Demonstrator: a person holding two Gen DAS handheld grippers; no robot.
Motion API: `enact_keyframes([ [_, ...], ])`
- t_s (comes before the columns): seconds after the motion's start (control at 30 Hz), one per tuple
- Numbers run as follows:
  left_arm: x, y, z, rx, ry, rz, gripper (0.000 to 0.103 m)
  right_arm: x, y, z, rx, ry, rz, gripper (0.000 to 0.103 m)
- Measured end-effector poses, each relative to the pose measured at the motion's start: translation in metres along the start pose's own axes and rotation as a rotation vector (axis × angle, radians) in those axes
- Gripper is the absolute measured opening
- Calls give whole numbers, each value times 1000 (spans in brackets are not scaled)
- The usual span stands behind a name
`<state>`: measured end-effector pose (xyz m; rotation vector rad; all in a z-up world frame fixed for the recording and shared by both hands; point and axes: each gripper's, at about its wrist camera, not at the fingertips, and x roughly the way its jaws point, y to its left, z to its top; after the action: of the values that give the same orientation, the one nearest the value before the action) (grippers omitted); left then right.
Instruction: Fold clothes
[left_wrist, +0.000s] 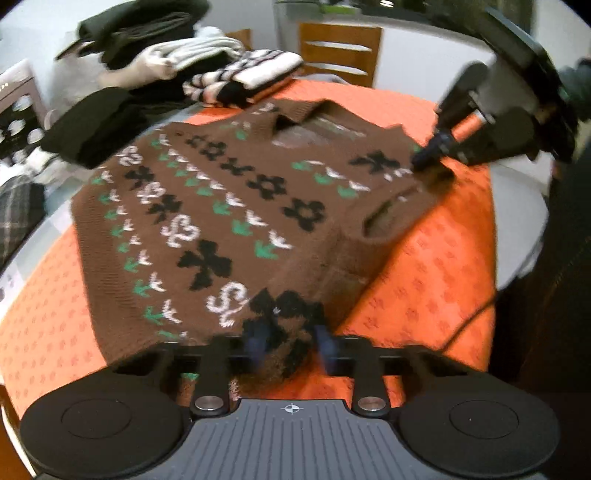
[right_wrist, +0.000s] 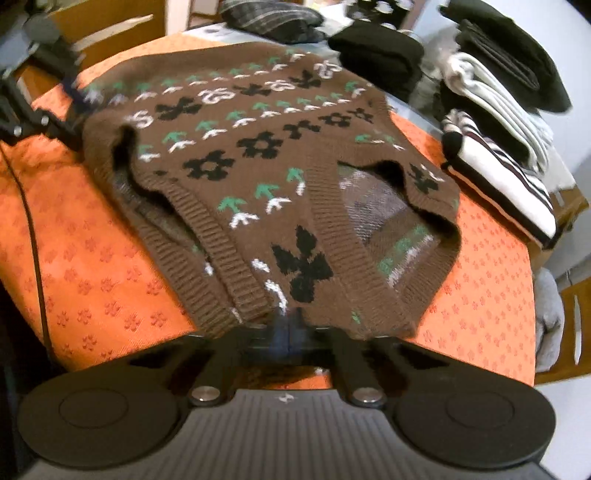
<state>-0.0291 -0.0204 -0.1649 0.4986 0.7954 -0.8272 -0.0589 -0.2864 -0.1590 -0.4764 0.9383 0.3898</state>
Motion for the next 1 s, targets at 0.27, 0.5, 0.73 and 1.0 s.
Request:
enact_keyframes([
  [0.27,-22,-7,-5,44,-3,-31,16,-34,-17,-27,118,-2,-24,1],
  [0.5,-6,-21,-16,1,31,-37,24,-34,-15,-28,192,-45,-26,15],
  [0.73,-3,-28,-20,-16,26,-4,26,-12,14,-6,-42,-31,-12,31],
  [1.0,-8,-25,-21,-40,15,5,26,-3,27,-16,-201,-12,-108,10],
])
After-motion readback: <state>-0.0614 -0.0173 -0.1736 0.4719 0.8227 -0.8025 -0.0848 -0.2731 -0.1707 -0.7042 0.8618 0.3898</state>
